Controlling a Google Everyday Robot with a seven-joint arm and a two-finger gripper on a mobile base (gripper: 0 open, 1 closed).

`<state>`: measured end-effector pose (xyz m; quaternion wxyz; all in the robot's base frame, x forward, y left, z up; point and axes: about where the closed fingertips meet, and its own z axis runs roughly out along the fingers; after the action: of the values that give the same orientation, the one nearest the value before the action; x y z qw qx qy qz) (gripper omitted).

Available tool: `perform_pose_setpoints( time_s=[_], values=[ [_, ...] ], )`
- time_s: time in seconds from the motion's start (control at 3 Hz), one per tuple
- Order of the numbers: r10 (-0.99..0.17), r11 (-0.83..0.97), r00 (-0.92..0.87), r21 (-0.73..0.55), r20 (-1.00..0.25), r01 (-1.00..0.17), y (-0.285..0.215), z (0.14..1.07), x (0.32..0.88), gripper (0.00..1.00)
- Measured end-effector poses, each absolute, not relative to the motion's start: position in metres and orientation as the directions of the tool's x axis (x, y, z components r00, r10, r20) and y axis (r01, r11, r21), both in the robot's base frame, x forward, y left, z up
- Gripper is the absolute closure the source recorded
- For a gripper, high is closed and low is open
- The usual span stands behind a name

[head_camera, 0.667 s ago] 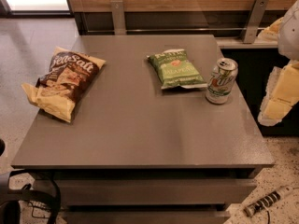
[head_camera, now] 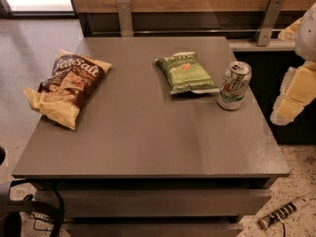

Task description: Move 7up can near brown chip bag

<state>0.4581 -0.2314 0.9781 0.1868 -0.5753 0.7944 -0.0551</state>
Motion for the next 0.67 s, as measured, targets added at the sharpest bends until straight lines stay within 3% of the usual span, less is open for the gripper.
perform_pose_setpoints(
  time_s=[0.67],
  values=[
    [-0.827, 0.489, -0.336, -0.280, -0.452, -0.826, -0.279, 0.939, 0.525, 0.00]
  ],
)
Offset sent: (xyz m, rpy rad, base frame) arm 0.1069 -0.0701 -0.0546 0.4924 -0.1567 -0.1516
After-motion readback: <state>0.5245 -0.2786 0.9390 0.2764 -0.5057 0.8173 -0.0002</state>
